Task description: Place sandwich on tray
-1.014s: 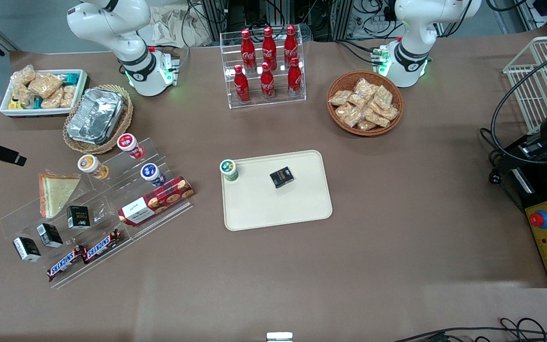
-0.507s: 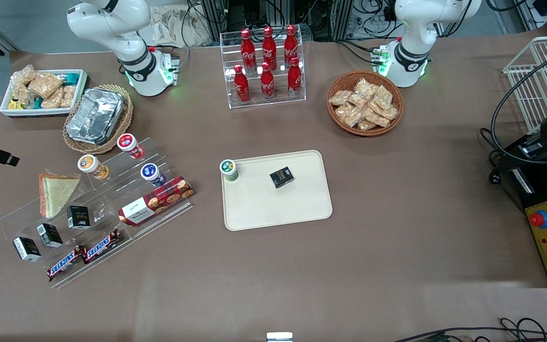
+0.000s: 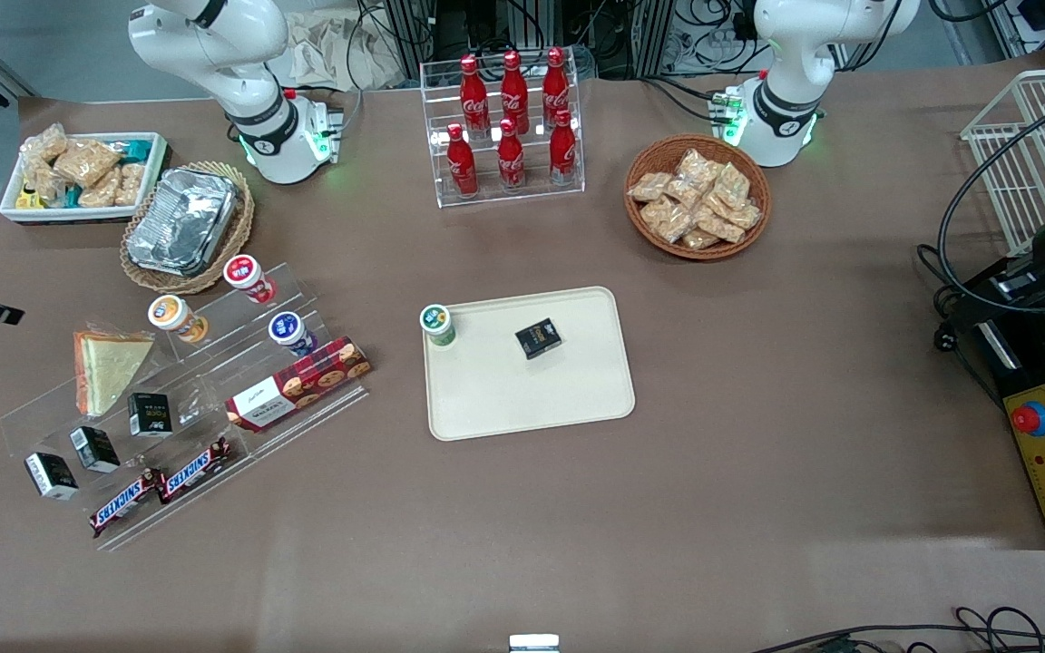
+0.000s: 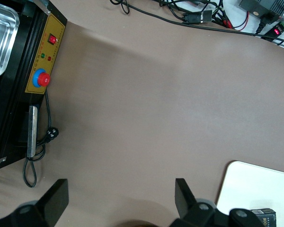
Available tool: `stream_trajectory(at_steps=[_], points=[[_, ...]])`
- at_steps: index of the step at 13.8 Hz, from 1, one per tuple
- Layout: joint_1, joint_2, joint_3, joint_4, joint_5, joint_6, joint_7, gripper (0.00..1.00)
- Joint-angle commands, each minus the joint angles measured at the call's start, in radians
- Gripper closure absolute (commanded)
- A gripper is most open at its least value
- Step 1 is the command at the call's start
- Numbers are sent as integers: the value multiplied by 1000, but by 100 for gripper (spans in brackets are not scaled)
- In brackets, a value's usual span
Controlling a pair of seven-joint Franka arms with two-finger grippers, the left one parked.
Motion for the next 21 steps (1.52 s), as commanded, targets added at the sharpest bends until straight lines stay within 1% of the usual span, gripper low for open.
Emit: stream_trajectory(at_steps=[1,4,6,10,12,17,19,20,21], points=[[5,-37,7,-96,9,98,-20,1],[10,-54,10,-194,9,207,-25,1],[18,-66,15,-249,9,270,-57,1],[64,-77,16,-315,11,368,-60,1],[79,-83,15,-343,11,415,-62,1],[82,-74,15,-426,11,520,-62,1],[84,-61,15,-429,11,527,-60,1],[82,-55,15,-429,11,530,-60,4],[82,-52,15,-429,11,533,-60,14]])
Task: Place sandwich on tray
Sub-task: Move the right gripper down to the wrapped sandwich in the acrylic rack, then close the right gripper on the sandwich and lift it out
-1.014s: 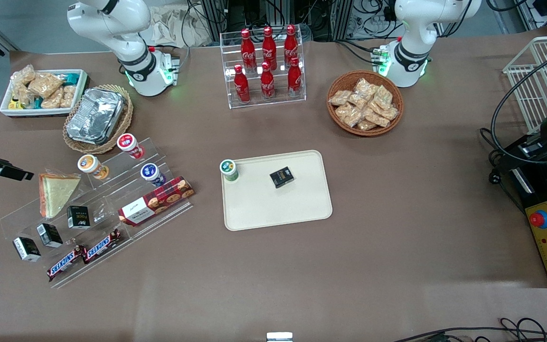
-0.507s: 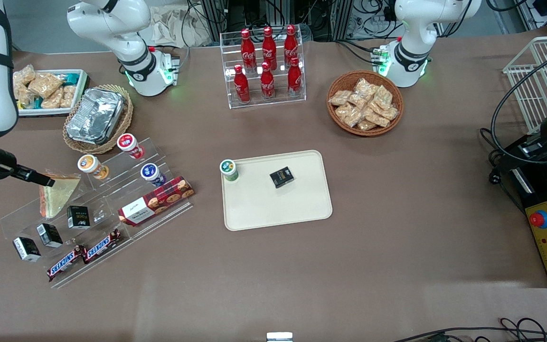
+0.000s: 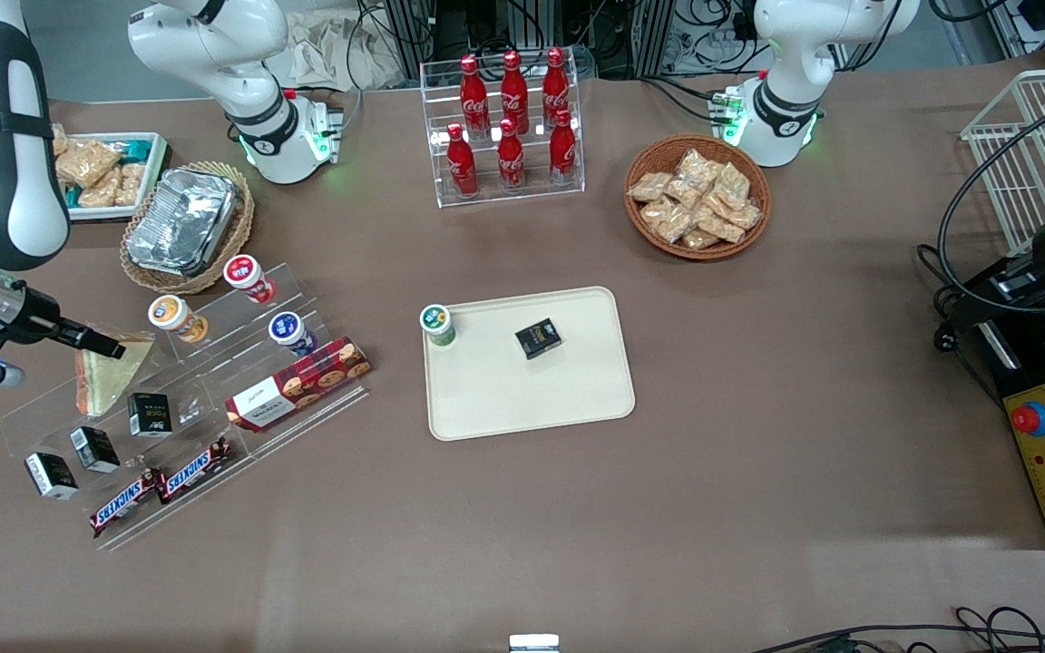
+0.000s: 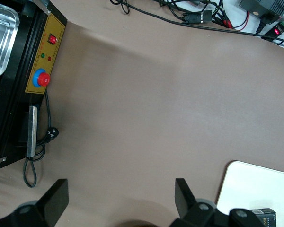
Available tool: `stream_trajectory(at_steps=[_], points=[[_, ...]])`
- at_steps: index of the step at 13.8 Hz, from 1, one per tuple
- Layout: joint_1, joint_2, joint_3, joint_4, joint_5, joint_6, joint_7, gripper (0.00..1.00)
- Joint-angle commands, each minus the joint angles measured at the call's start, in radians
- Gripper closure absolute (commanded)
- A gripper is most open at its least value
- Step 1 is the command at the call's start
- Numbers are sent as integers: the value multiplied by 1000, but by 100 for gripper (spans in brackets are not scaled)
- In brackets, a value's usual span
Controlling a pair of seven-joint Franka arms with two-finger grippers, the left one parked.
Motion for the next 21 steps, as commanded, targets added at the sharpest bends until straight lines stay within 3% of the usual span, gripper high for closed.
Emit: stream_trajectory(at_steps=[1,4,5,9,12,15,21], points=[[4,-5,-2,-18,10,26,-12,34],[6,9,-2,-15,10,27,-12,95],[8,10,-1,-10,8,27,-12,100],[6,-22,-2,77,-22,-12,-12,100],[8,-22,13,235,-61,-179,-85,100],[8,-40,93,307,-52,-310,-200,100],[6,-90,392,312,-50,-335,-180,100]])
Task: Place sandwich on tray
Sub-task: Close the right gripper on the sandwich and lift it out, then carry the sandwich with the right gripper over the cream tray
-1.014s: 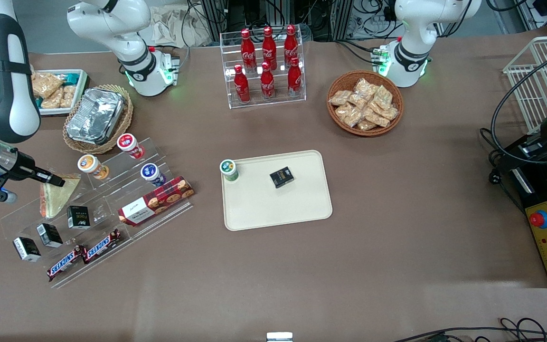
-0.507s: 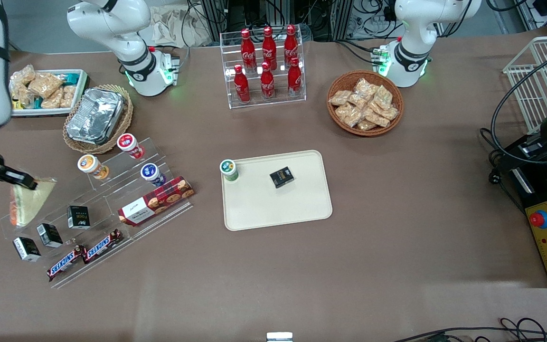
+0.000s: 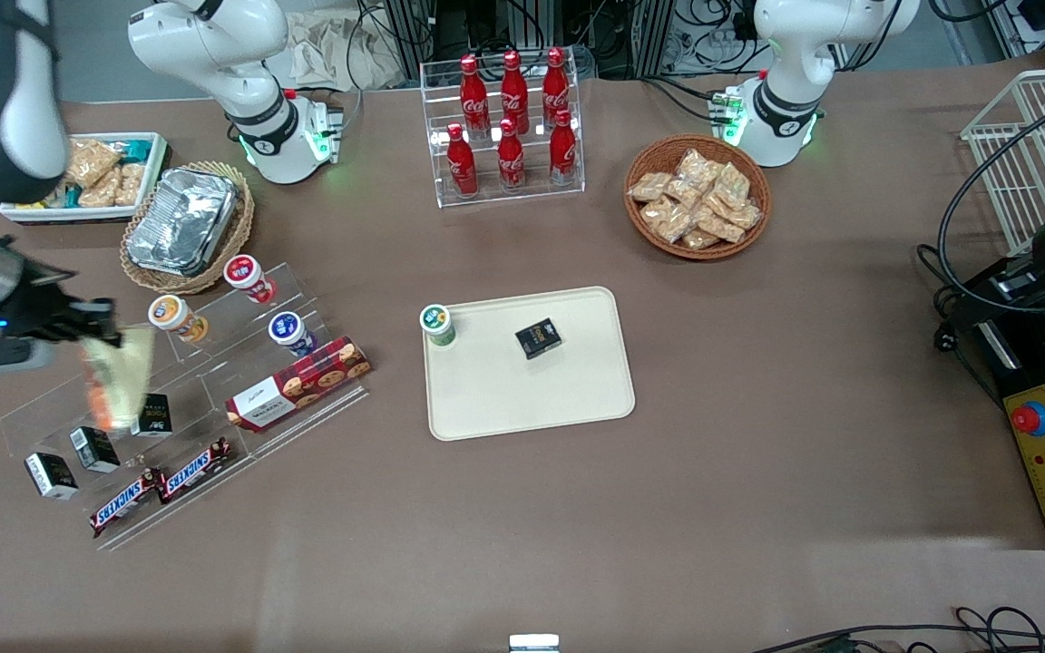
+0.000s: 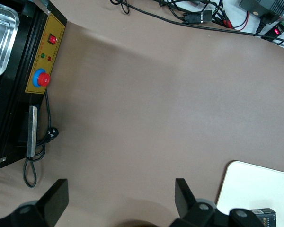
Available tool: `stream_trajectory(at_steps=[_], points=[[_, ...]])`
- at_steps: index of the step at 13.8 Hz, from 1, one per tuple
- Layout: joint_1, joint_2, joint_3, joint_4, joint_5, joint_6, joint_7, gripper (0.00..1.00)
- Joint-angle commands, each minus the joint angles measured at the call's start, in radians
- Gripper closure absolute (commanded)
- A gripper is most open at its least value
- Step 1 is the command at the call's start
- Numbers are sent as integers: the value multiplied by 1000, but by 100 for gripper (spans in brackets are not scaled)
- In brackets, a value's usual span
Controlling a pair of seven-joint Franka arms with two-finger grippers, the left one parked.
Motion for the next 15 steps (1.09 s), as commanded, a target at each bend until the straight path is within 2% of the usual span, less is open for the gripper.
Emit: stream_trajectory(at_steps=[1,8,9,11,13,15], points=[[-7,-16,135,7,-11,-17,13,100],[4,30,485,6,-19,71,18,100],[15,46,513,6,-28,86,27,100],[68,95,513,4,-57,139,25,100],[85,156,516,4,-59,231,-5,100],[153,217,513,-2,-74,327,-25,100]])
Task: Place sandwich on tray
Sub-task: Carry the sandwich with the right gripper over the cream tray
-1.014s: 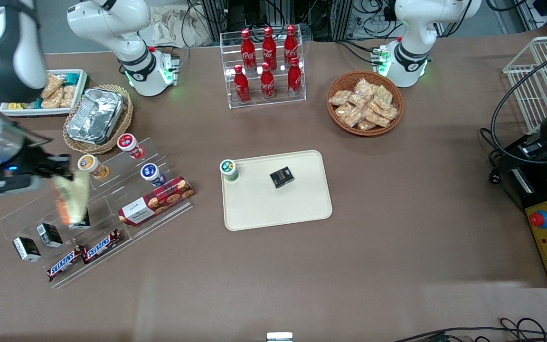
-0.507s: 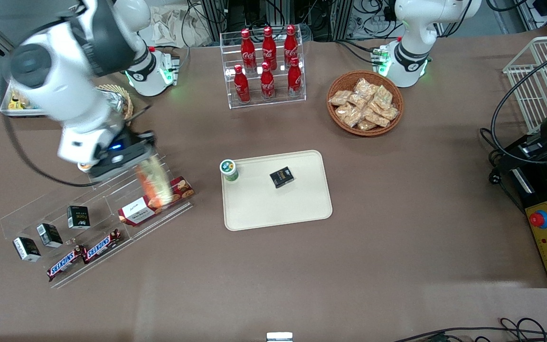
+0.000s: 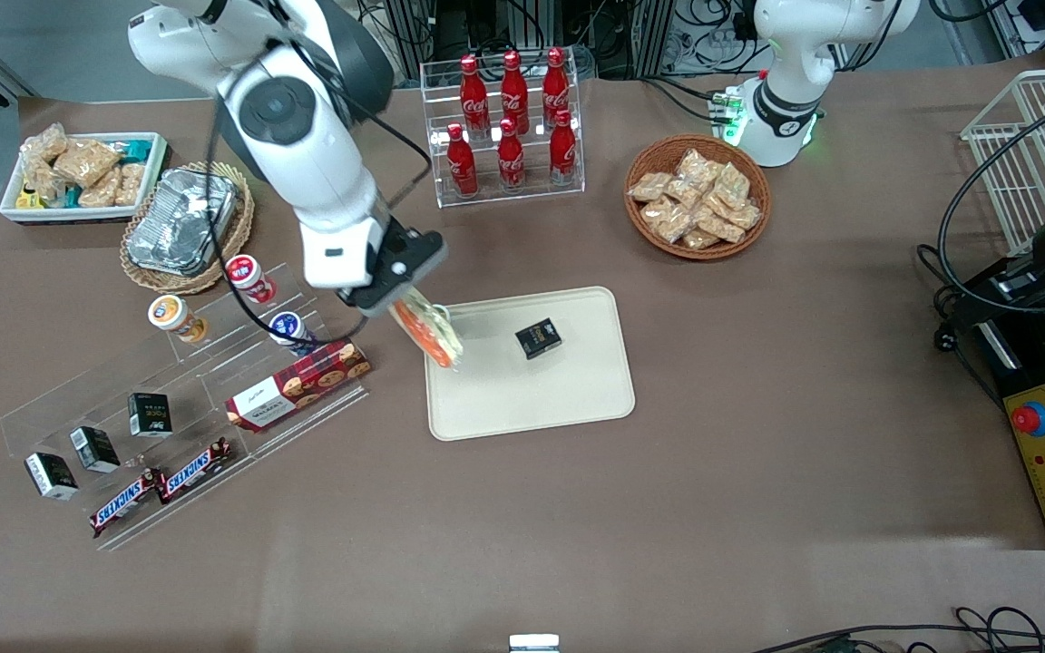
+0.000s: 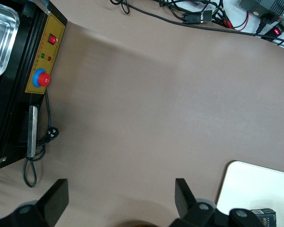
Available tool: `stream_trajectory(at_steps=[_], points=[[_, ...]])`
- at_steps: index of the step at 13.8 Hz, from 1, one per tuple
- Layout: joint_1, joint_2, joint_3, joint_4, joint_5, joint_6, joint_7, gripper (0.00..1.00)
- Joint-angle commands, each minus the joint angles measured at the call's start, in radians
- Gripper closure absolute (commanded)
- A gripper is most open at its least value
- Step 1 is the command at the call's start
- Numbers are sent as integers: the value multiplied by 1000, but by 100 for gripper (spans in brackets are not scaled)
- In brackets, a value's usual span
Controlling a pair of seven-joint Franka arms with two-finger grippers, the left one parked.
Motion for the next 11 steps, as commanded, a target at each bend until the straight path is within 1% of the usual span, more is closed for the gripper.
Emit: stream_trajectory(at_steps=[1,2,5,8,9,10,11], points=[[57,98,0,13,-40,89,-19,100],[85,120,0,14,-50,111,-23,100],[149,195,-1,12,-163,218,-23,100],[178,295,-1,13,-271,327,-24,100],[179,321,-1,14,-323,356,-24,100],[172,344,-3,14,-401,396,-29,100],[163,365,-4,15,-461,437,-33,100]])
